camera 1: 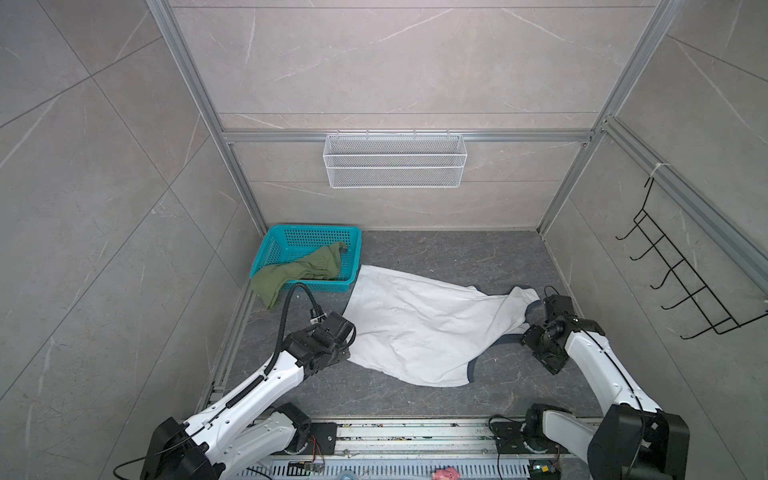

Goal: Fold and stack the tank tops
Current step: 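Grasp the hem corner with the left gripper while the right gripper grasps the navy strap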

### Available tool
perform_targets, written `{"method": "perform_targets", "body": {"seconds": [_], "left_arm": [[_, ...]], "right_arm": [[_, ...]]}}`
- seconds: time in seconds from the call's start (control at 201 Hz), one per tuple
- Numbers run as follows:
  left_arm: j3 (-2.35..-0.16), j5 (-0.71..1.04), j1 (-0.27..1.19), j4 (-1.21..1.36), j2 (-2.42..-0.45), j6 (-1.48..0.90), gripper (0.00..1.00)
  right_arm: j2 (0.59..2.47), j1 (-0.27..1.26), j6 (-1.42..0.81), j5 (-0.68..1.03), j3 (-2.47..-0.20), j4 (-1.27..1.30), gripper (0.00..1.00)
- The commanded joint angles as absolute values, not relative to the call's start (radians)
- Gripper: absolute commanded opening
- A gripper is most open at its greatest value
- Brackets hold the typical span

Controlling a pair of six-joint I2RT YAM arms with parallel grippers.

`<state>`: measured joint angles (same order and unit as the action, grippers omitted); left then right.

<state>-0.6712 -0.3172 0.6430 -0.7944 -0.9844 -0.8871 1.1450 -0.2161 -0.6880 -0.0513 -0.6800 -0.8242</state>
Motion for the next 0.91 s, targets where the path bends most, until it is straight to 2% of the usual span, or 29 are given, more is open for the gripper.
{"method": "perform_targets", "body": {"seconds": [0.0, 0.194, 0.503, 0.747, 0.901], "left_arm": [[-0.639, -0.321, 0.629, -0.771, -0.958, -0.856, 0.00], [-0.599, -0.296, 0.621, -0.734, -0.947, -0.837, 0.00], [-0.579, -0.277, 0.606, -0.715, -0.944, -0.805, 0.00], [-0.581, -0.266, 0.600, -0.705, -0.957, -0.804, 0.00], [-0.578, -0.271, 0.599, -0.716, -0.950, -0.814, 0.00]], "right_arm": [[1.193, -0.262, -0.700, 0.010, -0.664, -0.719, 0.64], [1.349, -0.346, -0.627, 0.127, -0.695, -0.582, 0.46], [1.460, -0.356, -0.595, 0.236, -0.735, -0.464, 0.47], [1.528, -0.356, -0.606, 0.216, -0.773, -0.459, 0.46], [1.487, -0.356, -0.615, 0.254, -0.769, -0.453, 0.48]]}}
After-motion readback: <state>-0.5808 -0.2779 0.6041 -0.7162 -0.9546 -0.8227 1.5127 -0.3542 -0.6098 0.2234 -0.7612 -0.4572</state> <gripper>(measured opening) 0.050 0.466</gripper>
